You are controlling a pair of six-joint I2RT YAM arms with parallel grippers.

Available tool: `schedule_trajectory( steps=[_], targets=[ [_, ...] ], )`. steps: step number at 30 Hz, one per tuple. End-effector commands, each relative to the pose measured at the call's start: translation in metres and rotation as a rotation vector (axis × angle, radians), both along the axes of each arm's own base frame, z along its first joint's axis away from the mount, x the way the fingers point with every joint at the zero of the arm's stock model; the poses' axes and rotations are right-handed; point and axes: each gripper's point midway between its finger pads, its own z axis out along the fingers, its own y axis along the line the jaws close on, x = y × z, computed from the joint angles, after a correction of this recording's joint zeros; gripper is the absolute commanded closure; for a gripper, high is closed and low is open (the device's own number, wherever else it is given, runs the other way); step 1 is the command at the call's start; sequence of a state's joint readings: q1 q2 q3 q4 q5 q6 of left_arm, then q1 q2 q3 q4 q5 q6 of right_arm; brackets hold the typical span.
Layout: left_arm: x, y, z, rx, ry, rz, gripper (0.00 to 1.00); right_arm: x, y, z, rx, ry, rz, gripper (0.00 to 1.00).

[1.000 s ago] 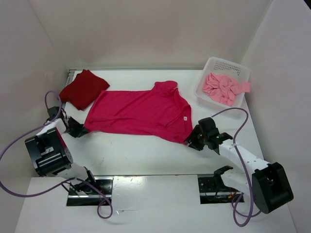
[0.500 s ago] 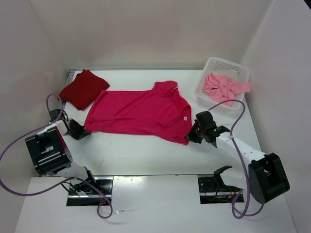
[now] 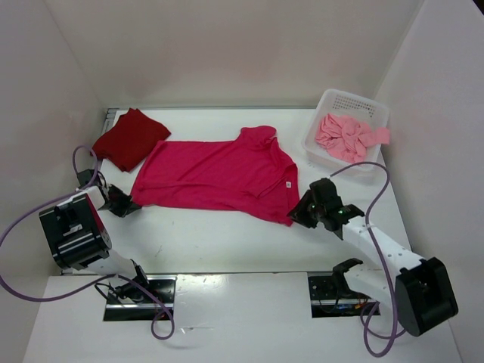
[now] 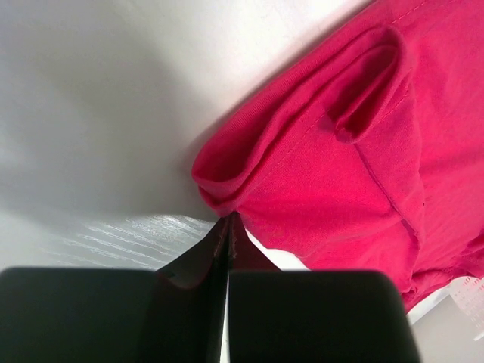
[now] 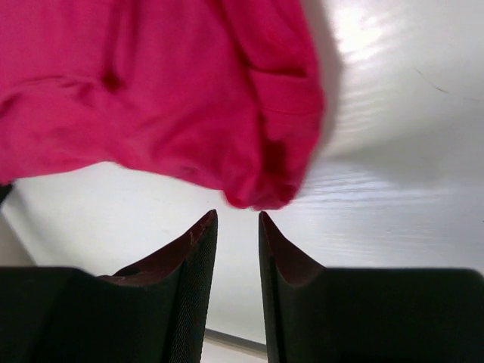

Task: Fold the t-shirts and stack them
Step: Fold the flattened tshirt in 1/3 of the way

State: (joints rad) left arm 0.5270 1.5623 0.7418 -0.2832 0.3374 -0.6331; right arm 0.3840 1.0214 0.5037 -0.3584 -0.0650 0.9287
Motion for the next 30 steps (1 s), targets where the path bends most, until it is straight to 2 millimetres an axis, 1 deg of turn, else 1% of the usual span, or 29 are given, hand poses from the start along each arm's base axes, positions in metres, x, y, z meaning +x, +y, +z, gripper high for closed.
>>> schedule_trajectory(
  steps=[1,2,4,6,7,8,9,10,12,14,15,16,17,18,20,21,23,24,25,26,28,29,30],
  targets=[
    [0.010,0.005,0.003,0.013,-0.027,-0.009,1.00,-0.012,0.001,-0.028,-0.005,0.084,-0.001,0.66],
    [0.010,0.004,0.004,0.006,-0.031,-0.013,1.00,-0.004,0.002,-0.023,-0.015,0.068,-0.001,0.66],
    [0.010,0.004,0.004,0.006,-0.031,-0.013,1.00,0.003,0.000,-0.027,-0.056,0.065,0.009,0.66],
    [0.010,0.004,0.004,0.006,-0.031,-0.013,1.00,0.014,0.002,-0.022,-0.065,0.050,0.010,0.66],
    [0.010,0.004,0.004,0.006,-0.031,-0.013,1.00,0.014,0.001,-0.027,-0.087,0.060,0.032,0.68],
    [0.010,0.004,0.004,0.006,-0.031,-0.013,1.00,0.021,0.004,-0.023,-0.081,0.044,0.032,0.70],
    [0.010,0.004,0.004,0.006,-0.031,-0.013,1.00,0.020,0.005,-0.025,-0.077,0.054,0.038,0.72],
    [0.010,0.004,0.004,0.006,-0.031,-0.013,1.00,0.025,0.007,-0.022,-0.077,0.038,0.045,0.84],
    [0.009,0.003,0.001,0.001,-0.024,-0.013,1.00,0.032,0.008,-0.015,-0.078,0.016,0.037,0.94],
    [0.009,0.003,0.001,0.001,-0.024,-0.013,1.00,0.043,0.007,-0.005,-0.096,-0.024,0.037,0.99],
    [0.009,0.005,0.000,0.008,-0.019,-0.009,1.00,0.047,0.003,-0.005,-0.097,-0.022,0.019,1.00],
    [0.012,0.006,0.003,0.013,-0.027,-0.009,1.00,0.054,0.000,0.001,-0.102,-0.042,0.016,1.00],
    [0.012,0.006,0.003,0.013,-0.027,-0.009,1.00,0.063,-0.009,-0.002,-0.115,-0.041,-0.005,1.00],
    [0.012,0.006,0.003,0.013,-0.027,-0.009,1.00,0.068,-0.014,-0.003,-0.122,-0.039,-0.013,1.00],
    [0.012,0.006,0.003,0.013,-0.027,-0.009,1.00,0.083,-0.019,0.001,-0.143,-0.050,-0.028,1.00],
    [0.011,0.008,0.002,0.021,-0.022,-0.005,1.00,0.094,-0.019,0.011,-0.155,-0.079,-0.023,1.00],
    [0.011,0.008,0.002,0.022,-0.022,-0.005,1.00,0.106,-0.024,0.010,-0.184,-0.081,-0.029,1.00],
    [0.011,0.008,0.002,0.022,-0.022,-0.005,1.00,0.118,-0.027,0.017,-0.189,-0.103,-0.050,1.00],
    [0.011,0.008,0.002,0.022,-0.022,-0.005,1.00,0.121,-0.027,0.015,-0.199,-0.101,-0.040,1.00],
    [0.009,0.008,0.001,0.024,-0.010,-0.001,1.00,0.126,-0.036,0.006,-0.215,-0.076,-0.054,1.00],
    [0.009,0.008,0.001,0.024,-0.010,-0.001,1.00,0.134,-0.041,0.003,-0.216,-0.072,-0.073,1.00],
    [0.009,0.008,0.001,0.024,-0.010,-0.001,1.00,0.137,-0.047,-0.006,-0.226,-0.056,-0.079,1.00],
    [0.009,0.009,0.001,0.029,-0.011,-0.009,1.00,0.136,-0.047,-0.011,-0.229,-0.043,-0.077,1.00]
  ],
)
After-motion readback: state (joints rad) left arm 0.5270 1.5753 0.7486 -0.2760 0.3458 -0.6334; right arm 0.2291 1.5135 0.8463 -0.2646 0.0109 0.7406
